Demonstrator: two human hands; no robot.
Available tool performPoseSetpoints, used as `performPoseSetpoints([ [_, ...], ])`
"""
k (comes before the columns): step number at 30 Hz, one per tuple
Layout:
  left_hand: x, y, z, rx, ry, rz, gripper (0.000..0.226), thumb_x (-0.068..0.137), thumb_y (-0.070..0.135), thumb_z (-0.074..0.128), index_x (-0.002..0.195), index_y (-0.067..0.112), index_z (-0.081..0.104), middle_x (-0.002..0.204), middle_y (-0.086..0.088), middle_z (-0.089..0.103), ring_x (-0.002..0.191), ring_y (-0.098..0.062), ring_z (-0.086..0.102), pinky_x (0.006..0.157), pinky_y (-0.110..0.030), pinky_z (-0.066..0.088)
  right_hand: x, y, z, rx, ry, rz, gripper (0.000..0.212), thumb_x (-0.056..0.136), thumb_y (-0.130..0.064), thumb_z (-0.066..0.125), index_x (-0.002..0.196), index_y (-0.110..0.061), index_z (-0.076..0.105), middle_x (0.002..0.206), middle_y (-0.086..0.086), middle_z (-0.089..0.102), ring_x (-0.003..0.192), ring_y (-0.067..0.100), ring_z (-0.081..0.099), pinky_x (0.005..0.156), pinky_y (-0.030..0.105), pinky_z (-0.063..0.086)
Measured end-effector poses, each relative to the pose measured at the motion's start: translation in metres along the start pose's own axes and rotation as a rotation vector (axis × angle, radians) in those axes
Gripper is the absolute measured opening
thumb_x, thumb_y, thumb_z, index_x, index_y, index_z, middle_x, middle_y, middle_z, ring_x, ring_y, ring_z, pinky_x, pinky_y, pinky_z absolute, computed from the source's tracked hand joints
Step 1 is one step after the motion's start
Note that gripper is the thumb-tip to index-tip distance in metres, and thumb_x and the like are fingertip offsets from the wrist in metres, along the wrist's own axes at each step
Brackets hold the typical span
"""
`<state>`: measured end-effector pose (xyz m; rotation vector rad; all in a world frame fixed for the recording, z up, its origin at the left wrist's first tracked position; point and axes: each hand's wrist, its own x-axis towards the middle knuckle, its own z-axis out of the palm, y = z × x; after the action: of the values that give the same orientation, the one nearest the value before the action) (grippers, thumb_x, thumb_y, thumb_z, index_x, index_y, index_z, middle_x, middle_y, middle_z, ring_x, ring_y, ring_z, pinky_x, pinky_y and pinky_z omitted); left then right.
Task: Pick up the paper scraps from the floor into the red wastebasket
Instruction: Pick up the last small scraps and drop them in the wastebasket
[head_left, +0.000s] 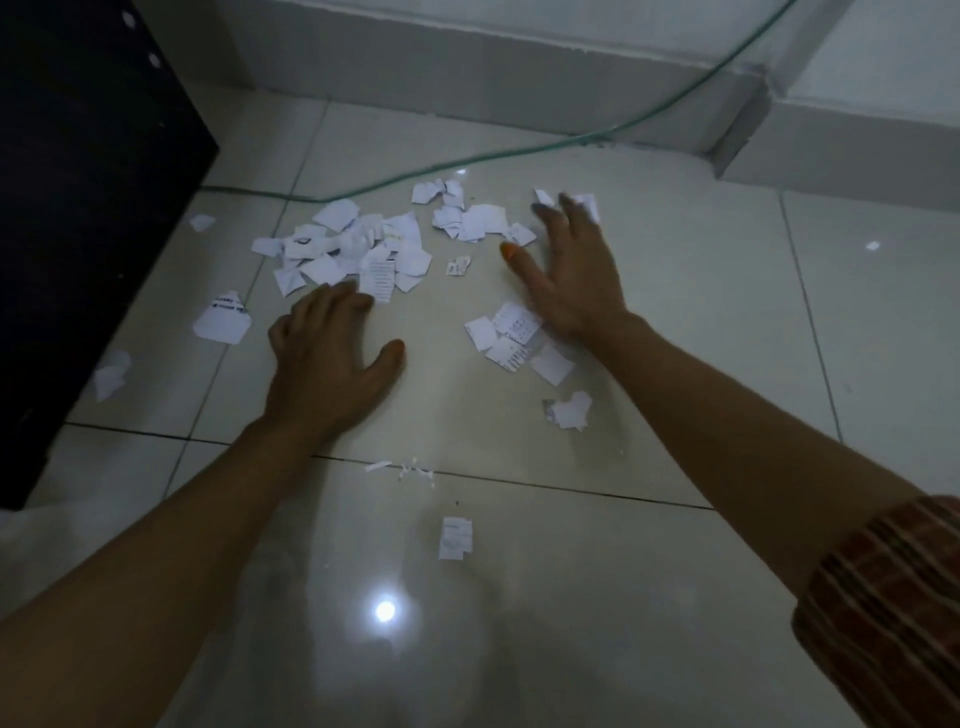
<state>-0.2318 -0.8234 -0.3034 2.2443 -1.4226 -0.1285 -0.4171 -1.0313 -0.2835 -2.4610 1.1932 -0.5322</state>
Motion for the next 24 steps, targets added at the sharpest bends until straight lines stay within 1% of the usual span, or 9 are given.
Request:
performPoseSetpoints([
  [2, 0.002, 0.003, 0.002, 0.039, 0.025, 0.012, 0.062, 0.078, 0.057, 0.051, 0.128, 0.019, 0.05, 0.144, -0.003, 0.042, 0.134, -0.025, 0.034, 0.107, -0.045, 0.022, 0.02, 0.012, 0.001, -0.104, -0.032, 0.077, 0.076, 0.092, -0.067, 0.036, 0.152, -0.023, 0.026, 0.161, 0.011, 0.014, 0.148, 0.031, 0.007, 0.118, 0.043, 0.012],
  [4, 0.003, 0.005, 0.003, 0.054, 0.047, 0.008, 0.063, 0.078, 0.06, 0.05, 0.126, 0.02, 0.051, 0.142, -0.002, 0.043, 0.132, -0.024, 0.035, 0.105, -0.044, 0.023, 0.036, 0.019, 0.003, -0.146, -0.096, 0.123, 0.081, 0.09, -0.072, 0.033, 0.154, -0.025, 0.018, 0.162, 0.012, 0.005, 0.148, 0.034, -0.002, 0.119, 0.047, 0.006],
  [7, 0.004, 0.004, 0.002, 0.041, 0.062, 0.007, 0.065, 0.077, 0.063, 0.046, 0.125, 0.019, 0.052, 0.14, -0.002, 0.045, 0.13, -0.024, 0.036, 0.104, -0.041, 0.022, 0.056, 0.015, 0.014, -0.193, -0.187, 0.192, 0.087, 0.085, -0.079, 0.025, 0.155, -0.03, 0.008, 0.162, 0.012, -0.003, 0.147, 0.037, -0.007, 0.118, 0.053, -0.002],
  [9, 0.003, 0.005, 0.002, 0.011, 0.069, 0.008, 0.066, 0.077, 0.064, 0.044, 0.124, 0.018, 0.053, 0.139, -0.003, 0.046, 0.13, -0.025, 0.038, 0.103, -0.041, 0.022, 0.064, 0.007, 0.024, -0.224, -0.223, 0.17, 0.088, 0.084, -0.081, 0.022, 0.155, -0.031, 0.005, 0.162, 0.011, -0.004, 0.148, 0.035, -0.008, 0.117, 0.054, -0.006],
  [12, 0.002, 0.004, 0.001, -0.06, 0.095, 0.004, 0.067, 0.077, 0.063, 0.045, 0.124, 0.016, 0.053, 0.137, -0.004, 0.047, 0.13, -0.024, 0.039, 0.104, -0.042, 0.024, 0.073, -0.018, 0.038, -0.202, -0.269, 0.039, 0.087, 0.085, -0.08, 0.022, 0.155, -0.031, 0.006, 0.162, 0.009, -0.004, 0.148, 0.032, -0.007, 0.117, 0.053, -0.005],
  [16, 0.002, 0.005, -0.002, -0.14, 0.12, -0.009, 0.069, 0.077, 0.06, 0.047, 0.127, 0.014, 0.05, 0.139, -0.008, 0.042, 0.132, -0.025, 0.037, 0.104, -0.041, 0.025, 0.074, -0.05, 0.056, -0.204, -0.313, -0.131, 0.083, 0.086, -0.078, 0.022, 0.154, -0.032, 0.009, 0.163, 0.005, 0.001, 0.149, 0.03, -0.002, 0.118, 0.054, -0.002],
  [19, 0.001, 0.003, -0.004, -0.135, 0.198, 0.0, 0.07, 0.078, 0.058, 0.049, 0.13, 0.011, 0.051, 0.14, -0.011, 0.043, 0.132, -0.028, 0.037, 0.103, -0.041, 0.027, 0.059, -0.067, 0.065, -0.232, -0.347, -0.31, 0.078, 0.089, -0.075, 0.024, 0.154, -0.032, 0.015, 0.163, 0.004, 0.008, 0.149, 0.03, 0.002, 0.118, 0.056, 0.002],
  [22, 0.001, 0.0, -0.005, -0.159, 0.3, -0.054, 0.07, 0.081, 0.058, 0.047, 0.134, 0.012, 0.049, 0.142, -0.01, 0.043, 0.133, -0.028, 0.038, 0.105, -0.047, 0.03, 0.032, -0.077, 0.065, -0.222, -0.41, -0.504, 0.076, 0.09, -0.071, 0.021, 0.153, -0.029, 0.021, 0.162, 0.006, 0.012, 0.149, 0.03, 0.004, 0.119, 0.053, 0.002],
  [24, 0.001, -0.002, -0.005, -0.206, 0.354, -0.089, 0.071, 0.085, 0.061, 0.043, 0.135, 0.011, 0.048, 0.141, -0.012, 0.044, 0.132, -0.029, 0.04, 0.104, -0.052, 0.033, 0.01, -0.078, 0.063, -0.213, -0.433, -0.596, 0.075, 0.091, -0.068, 0.021, 0.152, -0.026, 0.024, 0.161, 0.008, 0.015, 0.148, 0.031, 0.007, 0.118, 0.051, 0.004],
])
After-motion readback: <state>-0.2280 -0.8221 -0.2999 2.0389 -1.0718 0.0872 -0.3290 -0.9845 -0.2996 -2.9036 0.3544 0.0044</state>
